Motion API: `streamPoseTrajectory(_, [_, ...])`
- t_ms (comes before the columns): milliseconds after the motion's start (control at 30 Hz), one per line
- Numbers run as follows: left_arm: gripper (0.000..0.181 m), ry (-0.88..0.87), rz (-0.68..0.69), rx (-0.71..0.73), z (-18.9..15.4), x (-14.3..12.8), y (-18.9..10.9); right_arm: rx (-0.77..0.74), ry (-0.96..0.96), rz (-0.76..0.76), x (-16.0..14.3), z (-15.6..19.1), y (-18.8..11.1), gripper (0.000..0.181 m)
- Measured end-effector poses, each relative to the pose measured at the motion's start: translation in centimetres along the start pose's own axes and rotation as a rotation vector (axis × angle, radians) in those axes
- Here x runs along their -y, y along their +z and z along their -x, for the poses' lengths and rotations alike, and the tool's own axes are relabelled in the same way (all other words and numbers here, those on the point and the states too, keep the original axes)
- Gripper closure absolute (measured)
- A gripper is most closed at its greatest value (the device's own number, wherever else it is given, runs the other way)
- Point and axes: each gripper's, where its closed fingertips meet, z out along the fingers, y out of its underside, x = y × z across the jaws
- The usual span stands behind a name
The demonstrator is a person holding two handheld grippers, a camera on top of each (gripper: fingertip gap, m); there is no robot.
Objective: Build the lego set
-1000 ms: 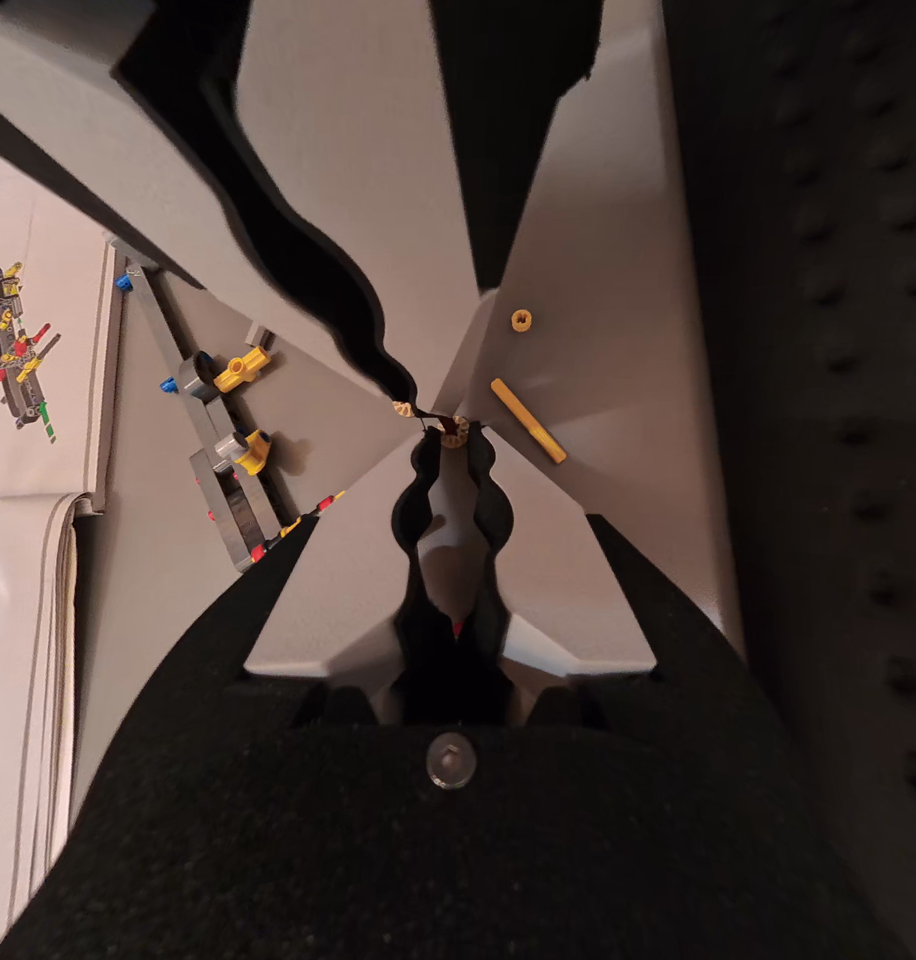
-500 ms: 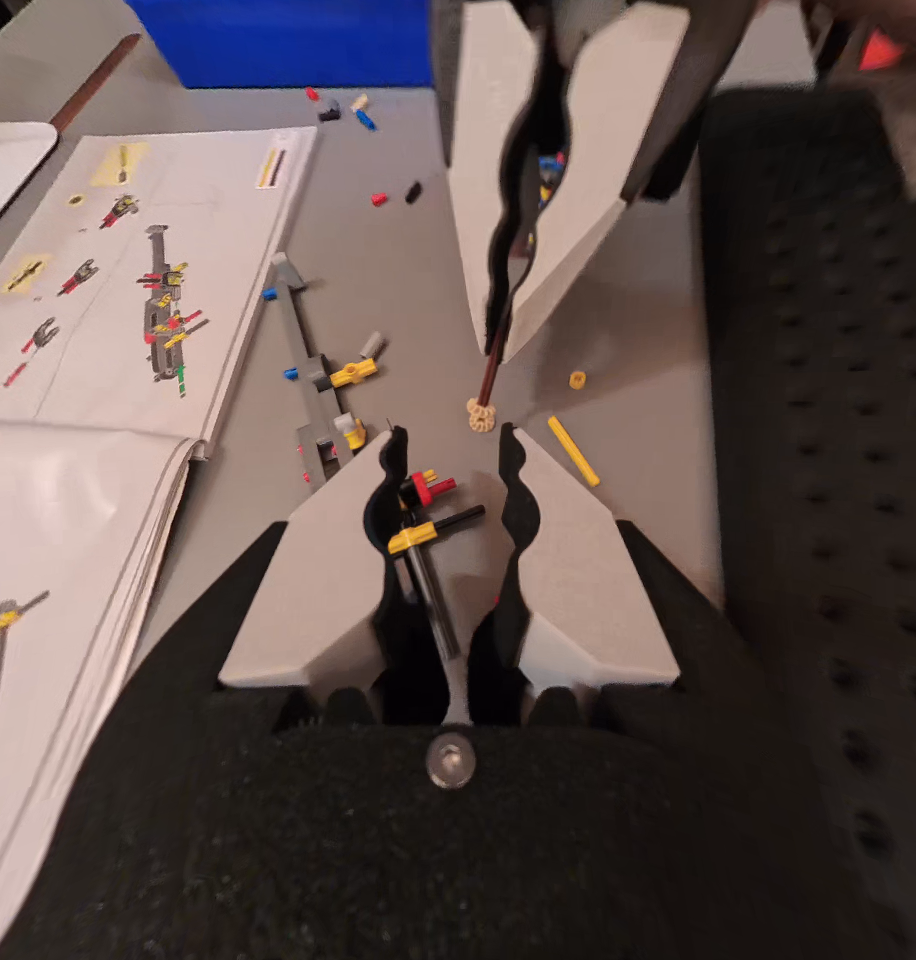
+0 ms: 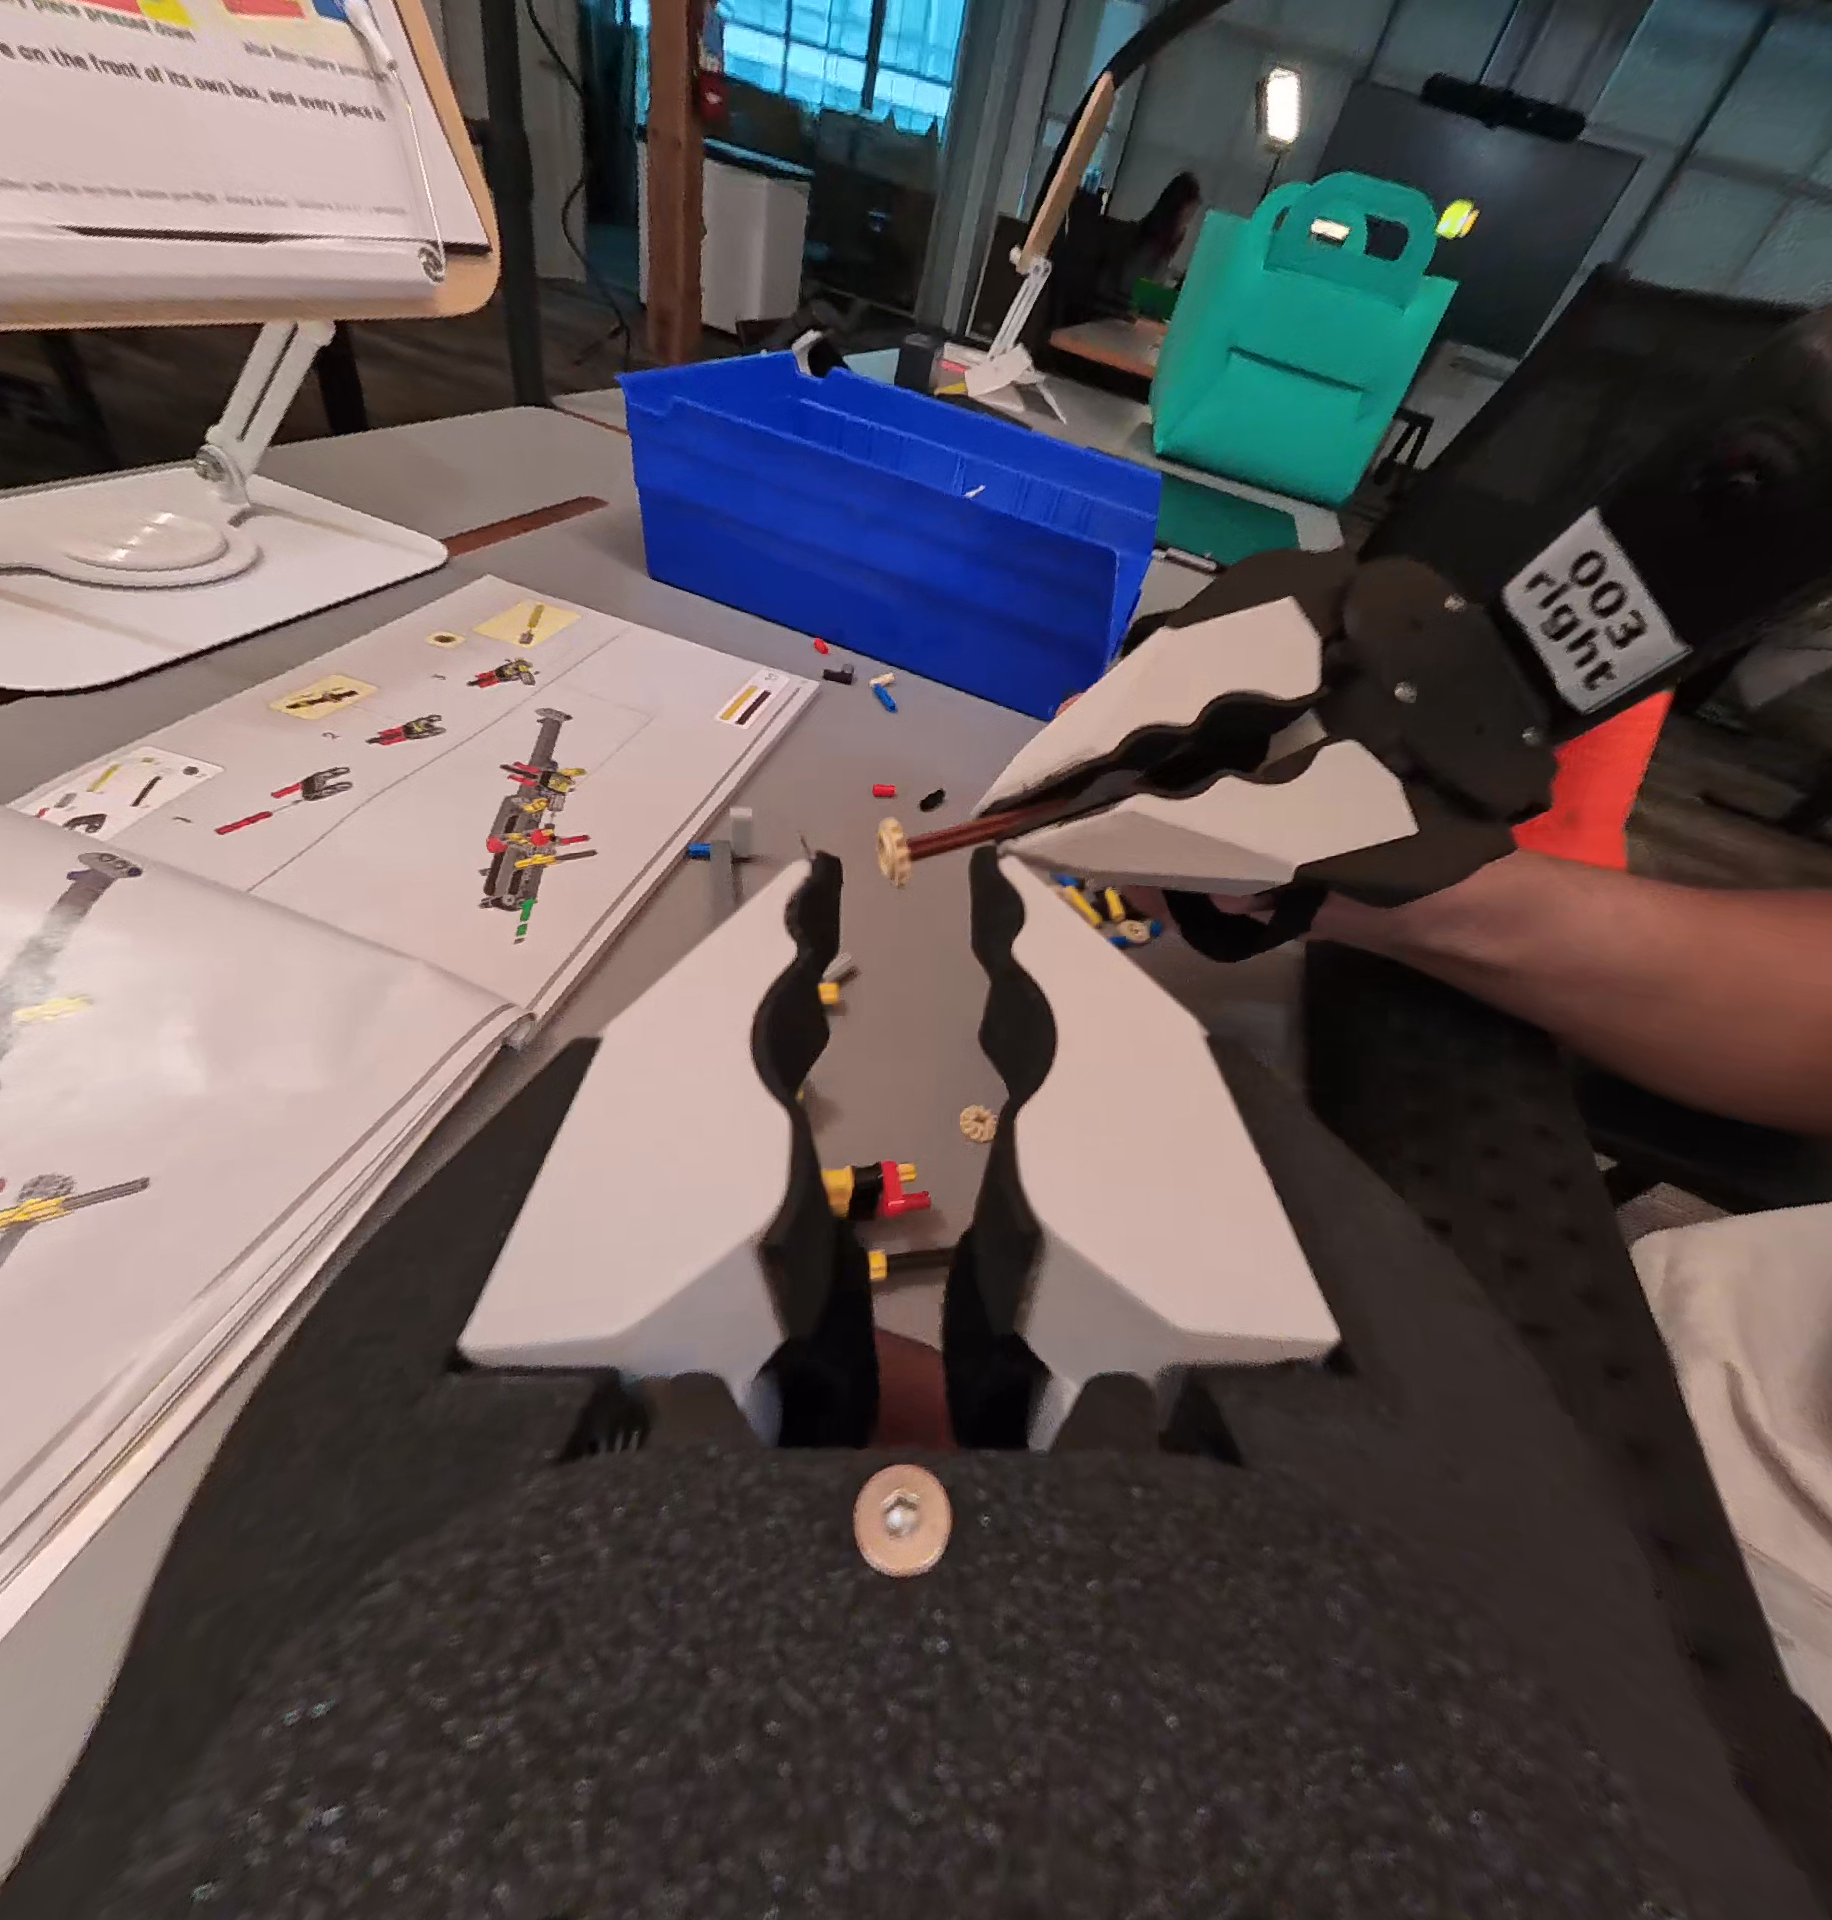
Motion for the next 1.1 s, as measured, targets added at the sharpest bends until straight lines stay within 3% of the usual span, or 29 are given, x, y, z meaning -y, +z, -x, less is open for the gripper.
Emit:
streamPoseTrajectory(167, [0.176, 0.068, 0.019, 0.044, 0.4, -0.3, 0.0, 0.015, 0.011, 0.010, -0.6, 0.1, 0.0, 0.178])
streamPoseTrajectory(400, [0.179, 0.115, 0.050, 0.073, 0.5, -0.9, 0.2, 0.025, 0.011, 0.010, -0.6, 0.2, 0.0, 0.178])
streamPoseTrajectory(667, [0.180, 0.286, 0.123, 0.139, 0.8, -2.1, 0.2, 0.047, 0.024, 0.051, -1.4, 0.8, 0.2, 0.177])
streamPoseTrajectory(933, [0.180, 0.315, 0.155, 0.217, 1.5, -2.4, 0.4, -0.034, -0.064, 0.114, -2.0, 0.7, 0.7, 0.178])
streamPoseTrajectory(1100, [0.180, 0.550, 0.174, 0.214, 1.0, -2.8, 0.0, 0.093, 0.140, 0.069, -2.0, 1.3, 0.3, 0.178])
